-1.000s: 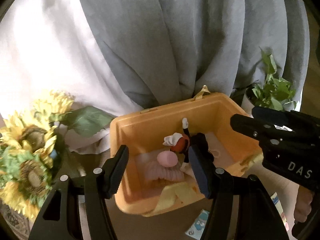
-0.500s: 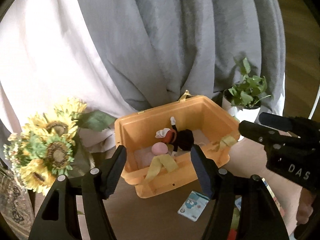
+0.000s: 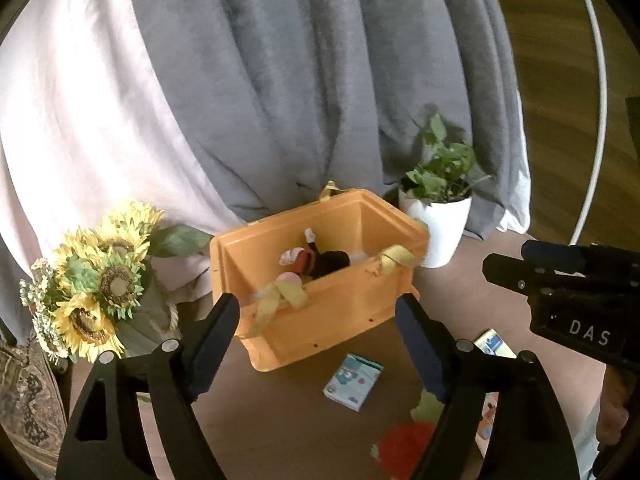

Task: Organize soft objects
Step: 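Pull both grippers back from the crate toward the items on the table, then move left gripper to the red fuzzy pompom while right gripper approaches the fabric picture book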

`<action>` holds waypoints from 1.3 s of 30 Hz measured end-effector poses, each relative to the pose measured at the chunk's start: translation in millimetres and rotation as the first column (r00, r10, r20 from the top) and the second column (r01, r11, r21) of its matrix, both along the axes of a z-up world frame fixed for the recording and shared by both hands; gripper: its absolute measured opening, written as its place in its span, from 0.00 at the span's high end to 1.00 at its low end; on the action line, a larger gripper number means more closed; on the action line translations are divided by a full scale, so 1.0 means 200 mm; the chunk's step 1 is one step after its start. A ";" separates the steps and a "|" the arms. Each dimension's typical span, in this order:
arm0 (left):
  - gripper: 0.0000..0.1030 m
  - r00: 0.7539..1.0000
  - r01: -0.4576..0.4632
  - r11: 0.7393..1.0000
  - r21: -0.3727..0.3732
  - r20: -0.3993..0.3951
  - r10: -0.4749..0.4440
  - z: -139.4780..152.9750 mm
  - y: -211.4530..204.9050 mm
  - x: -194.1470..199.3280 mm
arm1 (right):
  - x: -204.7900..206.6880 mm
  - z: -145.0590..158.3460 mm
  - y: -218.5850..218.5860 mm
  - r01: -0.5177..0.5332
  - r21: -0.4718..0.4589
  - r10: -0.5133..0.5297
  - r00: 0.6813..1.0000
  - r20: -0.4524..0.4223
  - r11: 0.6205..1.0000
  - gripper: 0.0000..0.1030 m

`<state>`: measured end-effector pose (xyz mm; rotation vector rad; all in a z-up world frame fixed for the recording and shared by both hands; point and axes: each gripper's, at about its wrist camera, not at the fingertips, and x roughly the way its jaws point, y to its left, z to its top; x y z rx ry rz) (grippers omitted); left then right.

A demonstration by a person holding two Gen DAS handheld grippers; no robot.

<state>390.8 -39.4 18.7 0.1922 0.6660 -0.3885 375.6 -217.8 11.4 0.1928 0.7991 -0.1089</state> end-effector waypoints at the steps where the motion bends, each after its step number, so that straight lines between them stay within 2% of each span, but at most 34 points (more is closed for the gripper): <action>1: 0.22 1.000 0.000 1.000 -0.004 0.001 0.000 0.00 0.00 -0.02 | -0.02 -0.01 0.00 0.004 0.000 -0.004 1.000 -0.001 1.000 0.50; 9: 0.22 0.999 0.052 0.998 0.020 0.012 -0.052 -0.07 -0.02 -0.15 | -0.19 -0.08 -0.01 0.047 0.008 -0.046 0.998 -0.031 0.999 0.50; 15: 0.22 0.994 0.106 0.994 0.039 -0.027 -0.105 -0.16 0.00 -0.24 | -0.29 -0.14 0.01 0.086 -0.028 -0.087 0.995 -0.057 0.996 0.50; 19: 0.22 0.988 0.149 0.988 0.047 -0.045 -0.147 -0.22 0.02 -0.28 | -0.35 -0.20 0.04 0.101 -0.018 -0.102 0.990 -0.096 0.995 0.50; 24: 0.22 0.974 0.219 0.972 0.089 -0.083 -0.212 -0.33 0.03 -0.33 | -0.40 -0.31 0.07 0.120 0.002 -0.118 0.979 -0.164 0.993 0.50; 33: 0.22 0.939 0.311 0.948 0.069 -0.178 -0.295 -0.53 0.07 -0.38 | -0.47 -0.49 0.15 0.151 -0.003 -0.146 0.950 -0.277 0.989 0.50; 39: 0.22 0.917 0.362 0.931 0.041 -0.195 -0.348 -0.65 0.09 -0.40 | -0.48 -0.59 0.20 0.152 -0.036 -0.156 0.933 -0.325 0.988 0.50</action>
